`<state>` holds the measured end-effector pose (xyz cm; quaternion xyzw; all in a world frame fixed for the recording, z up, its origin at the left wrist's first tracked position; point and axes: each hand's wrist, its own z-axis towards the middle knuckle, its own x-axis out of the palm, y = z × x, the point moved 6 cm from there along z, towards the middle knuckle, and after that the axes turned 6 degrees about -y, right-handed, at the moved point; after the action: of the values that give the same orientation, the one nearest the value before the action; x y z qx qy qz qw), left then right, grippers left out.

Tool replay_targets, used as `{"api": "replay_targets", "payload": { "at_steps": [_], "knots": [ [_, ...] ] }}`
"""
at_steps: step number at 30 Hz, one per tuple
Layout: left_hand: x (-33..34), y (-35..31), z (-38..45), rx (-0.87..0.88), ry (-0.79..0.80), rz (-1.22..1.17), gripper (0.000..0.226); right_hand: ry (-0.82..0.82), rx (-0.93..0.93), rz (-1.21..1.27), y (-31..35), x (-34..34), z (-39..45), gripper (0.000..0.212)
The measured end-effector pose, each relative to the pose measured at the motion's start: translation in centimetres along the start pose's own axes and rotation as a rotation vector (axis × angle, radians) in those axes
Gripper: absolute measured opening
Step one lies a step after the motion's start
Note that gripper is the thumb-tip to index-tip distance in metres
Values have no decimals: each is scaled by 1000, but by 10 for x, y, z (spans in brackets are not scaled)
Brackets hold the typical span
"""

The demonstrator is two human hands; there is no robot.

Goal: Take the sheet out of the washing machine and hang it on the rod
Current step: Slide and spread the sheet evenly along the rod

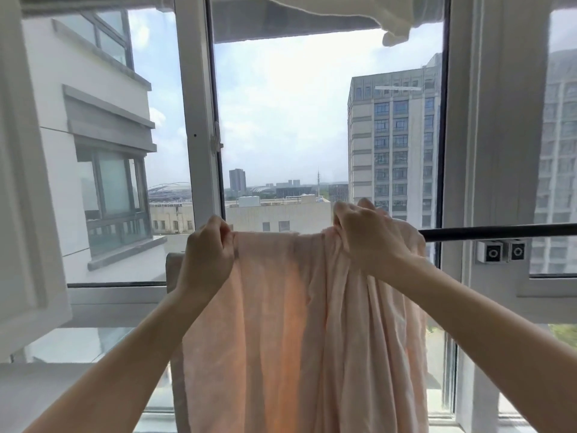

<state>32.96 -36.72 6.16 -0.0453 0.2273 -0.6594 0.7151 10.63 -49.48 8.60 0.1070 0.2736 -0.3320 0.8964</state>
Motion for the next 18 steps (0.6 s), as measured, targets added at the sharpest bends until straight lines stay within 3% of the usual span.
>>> {"api": "replay_targets", "payload": {
  "at_steps": [3, 8, 12, 15, 18],
  "knots": [
    [2, 3, -2, -3, 44, 27, 8, -36, 71, 47, -26, -4, 2, 17],
    [15, -37, -15, 205, 101, -18, 11, -59, -39, 147, -22, -15, -5, 6],
    [36, -47, -21, 222, 195, -96, 13, -67, -59, 111, -17, -16, -15, 11],
    [41, -41, -22, 206, 188, -70, 18, -134, 63, 73, -36, -18, -31, 17],
    [40, -40, -23, 192, 140, -54, 21, -95, 258, 171, -63, -11, -51, 40]
  ]
}}
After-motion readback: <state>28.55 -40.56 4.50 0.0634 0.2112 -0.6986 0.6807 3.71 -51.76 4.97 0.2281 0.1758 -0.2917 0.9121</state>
